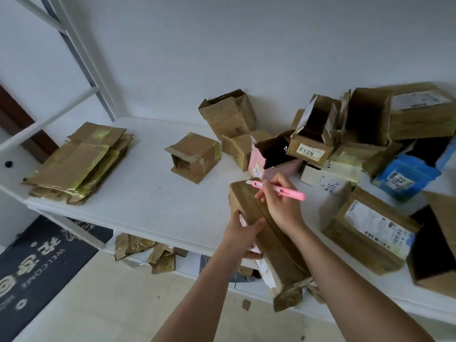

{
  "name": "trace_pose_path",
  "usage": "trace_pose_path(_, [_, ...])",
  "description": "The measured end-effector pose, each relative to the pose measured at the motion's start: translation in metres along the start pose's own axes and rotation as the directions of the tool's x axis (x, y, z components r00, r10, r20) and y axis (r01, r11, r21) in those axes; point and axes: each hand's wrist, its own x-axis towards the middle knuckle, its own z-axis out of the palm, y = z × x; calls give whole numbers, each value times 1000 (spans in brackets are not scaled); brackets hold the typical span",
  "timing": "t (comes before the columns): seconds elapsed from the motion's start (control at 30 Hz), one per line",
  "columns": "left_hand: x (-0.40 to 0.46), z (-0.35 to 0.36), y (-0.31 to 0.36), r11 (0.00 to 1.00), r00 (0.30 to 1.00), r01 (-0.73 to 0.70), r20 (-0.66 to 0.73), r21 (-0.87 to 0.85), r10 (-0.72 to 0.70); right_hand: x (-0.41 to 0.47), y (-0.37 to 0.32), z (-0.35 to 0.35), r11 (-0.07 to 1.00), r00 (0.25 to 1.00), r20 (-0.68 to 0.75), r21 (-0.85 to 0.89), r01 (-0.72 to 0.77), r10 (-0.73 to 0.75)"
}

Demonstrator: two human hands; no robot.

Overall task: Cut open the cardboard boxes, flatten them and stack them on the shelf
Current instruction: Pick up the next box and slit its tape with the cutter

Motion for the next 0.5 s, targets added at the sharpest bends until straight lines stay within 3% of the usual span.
trace_pose_path(0.27, [-5,-2,1,1000,999,-11,34,-28,11,2,2,4,980,990,43,-142,138,-133])
trace_pose_path(0.5, [-5,-14,-3,987,998,46,40,-153,-40,3,9,11,920,953,94,-252,301,-287])
